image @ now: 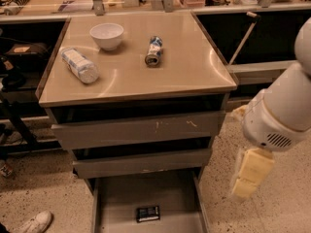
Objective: Pick rxbar blueberry from bottom drawer and place on counter
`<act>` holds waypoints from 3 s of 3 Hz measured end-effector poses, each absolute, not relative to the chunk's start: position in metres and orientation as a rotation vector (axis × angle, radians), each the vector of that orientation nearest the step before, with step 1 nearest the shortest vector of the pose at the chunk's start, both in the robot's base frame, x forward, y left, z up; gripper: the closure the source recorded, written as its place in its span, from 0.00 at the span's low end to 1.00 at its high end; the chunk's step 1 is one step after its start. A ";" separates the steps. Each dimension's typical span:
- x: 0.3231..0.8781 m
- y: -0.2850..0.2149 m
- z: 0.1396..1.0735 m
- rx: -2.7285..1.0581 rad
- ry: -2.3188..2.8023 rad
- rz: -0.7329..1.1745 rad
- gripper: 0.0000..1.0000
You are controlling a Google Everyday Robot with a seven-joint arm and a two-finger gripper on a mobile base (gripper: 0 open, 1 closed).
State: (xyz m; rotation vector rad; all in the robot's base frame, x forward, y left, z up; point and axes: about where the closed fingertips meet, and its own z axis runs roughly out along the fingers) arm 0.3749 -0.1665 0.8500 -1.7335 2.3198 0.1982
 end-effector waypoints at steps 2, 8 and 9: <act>0.351 -0.138 0.787 -1.784 2.338 0.354 0.00; 0.356 -0.146 0.516 -1.481 2.546 0.831 0.00; 0.385 -0.129 0.496 -1.516 2.453 0.815 0.00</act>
Offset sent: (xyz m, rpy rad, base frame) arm -0.0165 0.0253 -0.0496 0.0444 0.0804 0.0307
